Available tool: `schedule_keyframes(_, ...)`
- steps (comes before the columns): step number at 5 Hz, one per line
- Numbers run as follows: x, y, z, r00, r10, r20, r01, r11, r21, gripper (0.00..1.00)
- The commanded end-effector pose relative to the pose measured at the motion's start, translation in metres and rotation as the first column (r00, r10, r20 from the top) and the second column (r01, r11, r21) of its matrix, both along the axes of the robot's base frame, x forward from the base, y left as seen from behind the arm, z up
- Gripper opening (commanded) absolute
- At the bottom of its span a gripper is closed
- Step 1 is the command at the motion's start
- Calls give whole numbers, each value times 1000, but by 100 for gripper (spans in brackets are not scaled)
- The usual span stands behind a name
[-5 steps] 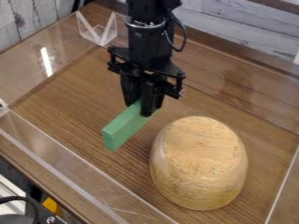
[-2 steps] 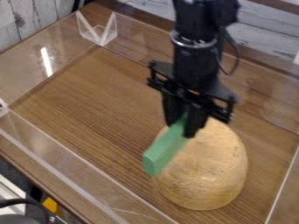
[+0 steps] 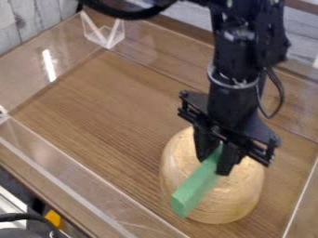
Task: Put the green block in the brown bowl
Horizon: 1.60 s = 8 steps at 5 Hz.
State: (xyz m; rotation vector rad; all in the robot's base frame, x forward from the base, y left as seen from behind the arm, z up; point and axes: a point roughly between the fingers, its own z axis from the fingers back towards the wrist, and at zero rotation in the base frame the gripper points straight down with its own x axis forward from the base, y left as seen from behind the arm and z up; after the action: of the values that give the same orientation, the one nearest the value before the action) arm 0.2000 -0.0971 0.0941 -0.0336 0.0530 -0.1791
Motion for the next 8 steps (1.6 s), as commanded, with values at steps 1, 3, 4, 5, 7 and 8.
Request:
schedule_keyframes(1, 12, 2, 3, 998, -16, 68, 17, 1000, -18, 0)
schedule_keyframes(3, 20, 10, -4, 997, -22, 77, 25, 999, -34, 0)
schedule_keyframes(4, 24, 15, -5, 996, -22, 82, 25, 999, -41, 0)
schedule_keyframes(5, 26, 17, -7, 996, -22, 83, 26, 999, -46, 0)
schedule_keyframes(7, 36, 18, -12, 995, -27, 94, 32, 998, -46, 0)
schedule_keyframes(8, 37, 18, -15, 995, -26, 99, 31, 998, -49, 0)
